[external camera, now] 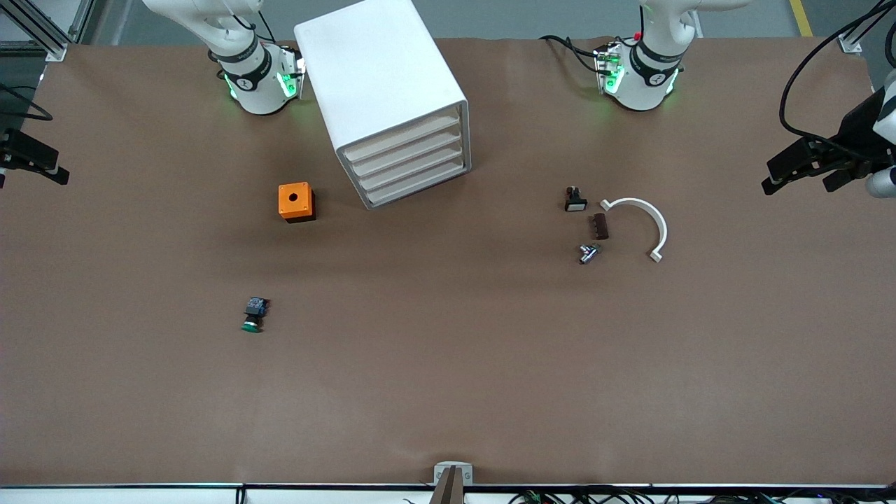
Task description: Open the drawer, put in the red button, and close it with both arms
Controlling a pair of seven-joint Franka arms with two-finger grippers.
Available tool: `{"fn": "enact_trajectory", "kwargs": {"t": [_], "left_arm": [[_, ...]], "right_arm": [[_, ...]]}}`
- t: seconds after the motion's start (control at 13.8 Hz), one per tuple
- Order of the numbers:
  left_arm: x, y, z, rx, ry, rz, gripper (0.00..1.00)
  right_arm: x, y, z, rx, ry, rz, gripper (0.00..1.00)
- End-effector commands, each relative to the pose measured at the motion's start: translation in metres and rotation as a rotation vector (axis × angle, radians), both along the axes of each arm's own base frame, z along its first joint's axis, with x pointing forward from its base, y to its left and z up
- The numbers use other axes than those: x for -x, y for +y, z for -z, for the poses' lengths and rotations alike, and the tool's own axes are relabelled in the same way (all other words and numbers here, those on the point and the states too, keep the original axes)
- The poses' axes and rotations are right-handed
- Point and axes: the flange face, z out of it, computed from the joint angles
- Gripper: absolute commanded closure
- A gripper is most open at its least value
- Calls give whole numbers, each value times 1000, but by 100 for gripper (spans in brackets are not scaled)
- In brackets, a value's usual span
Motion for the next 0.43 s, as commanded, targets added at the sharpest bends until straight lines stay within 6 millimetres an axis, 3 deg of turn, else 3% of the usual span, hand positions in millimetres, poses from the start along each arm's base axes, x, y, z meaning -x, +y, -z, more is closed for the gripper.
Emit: {"fn": "enact_trajectory", "kwargs": {"t": [0.0,0.36], "left_arm": [[4,0,-7,-26,13,-23,0],[4,-1,-6,-26,17,-42,0]], "right_arm": [[10,-3,-3,12,-6,-10,0],[11,-3,-2,15,-2,-4,0]]}}
